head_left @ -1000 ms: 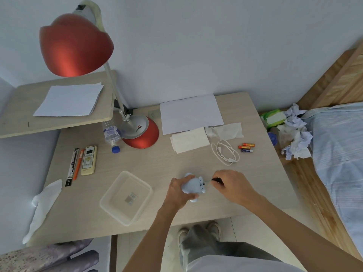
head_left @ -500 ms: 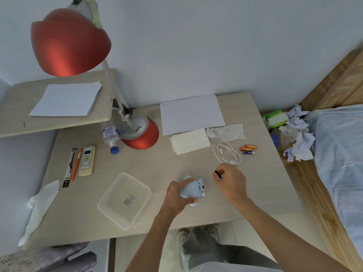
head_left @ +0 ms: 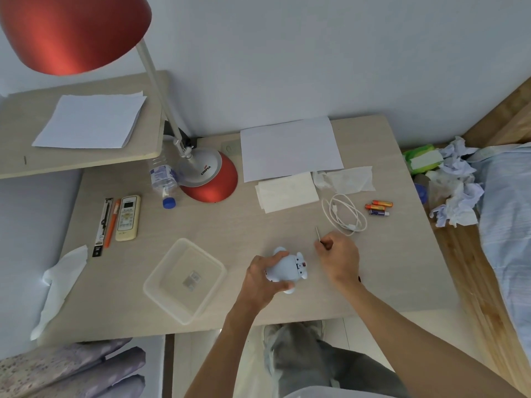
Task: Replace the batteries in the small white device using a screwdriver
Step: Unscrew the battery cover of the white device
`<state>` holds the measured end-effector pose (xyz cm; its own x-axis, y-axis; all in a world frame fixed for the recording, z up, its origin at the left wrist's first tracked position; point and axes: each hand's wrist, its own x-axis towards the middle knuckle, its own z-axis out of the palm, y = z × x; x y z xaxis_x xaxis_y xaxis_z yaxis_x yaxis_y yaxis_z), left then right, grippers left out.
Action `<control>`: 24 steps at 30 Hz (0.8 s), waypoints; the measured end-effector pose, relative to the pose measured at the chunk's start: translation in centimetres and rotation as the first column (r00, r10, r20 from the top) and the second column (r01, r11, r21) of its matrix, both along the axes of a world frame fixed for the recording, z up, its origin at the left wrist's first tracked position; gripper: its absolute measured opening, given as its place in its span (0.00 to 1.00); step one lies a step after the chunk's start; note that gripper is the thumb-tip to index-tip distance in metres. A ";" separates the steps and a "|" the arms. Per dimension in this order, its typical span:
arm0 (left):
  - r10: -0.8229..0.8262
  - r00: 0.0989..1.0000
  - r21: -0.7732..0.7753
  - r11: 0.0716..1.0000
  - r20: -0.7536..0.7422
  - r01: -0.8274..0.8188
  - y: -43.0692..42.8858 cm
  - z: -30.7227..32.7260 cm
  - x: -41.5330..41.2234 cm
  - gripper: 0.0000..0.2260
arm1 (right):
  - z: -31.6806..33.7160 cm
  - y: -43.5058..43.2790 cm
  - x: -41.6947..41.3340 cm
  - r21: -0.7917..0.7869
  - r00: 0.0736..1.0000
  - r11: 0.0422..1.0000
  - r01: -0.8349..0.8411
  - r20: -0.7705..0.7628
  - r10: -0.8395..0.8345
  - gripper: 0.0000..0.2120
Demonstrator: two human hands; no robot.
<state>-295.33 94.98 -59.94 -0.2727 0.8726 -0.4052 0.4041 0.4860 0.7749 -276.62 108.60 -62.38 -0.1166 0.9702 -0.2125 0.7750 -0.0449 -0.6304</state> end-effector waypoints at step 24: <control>-0.060 0.993 0.028 0.998 -0.102 0.063 -0.9 0.2 -1.1 0.35 | 2.0 -3.3 -1.3 -0.163 0.781 0.770 -0.616 -0.254 0.571 0.29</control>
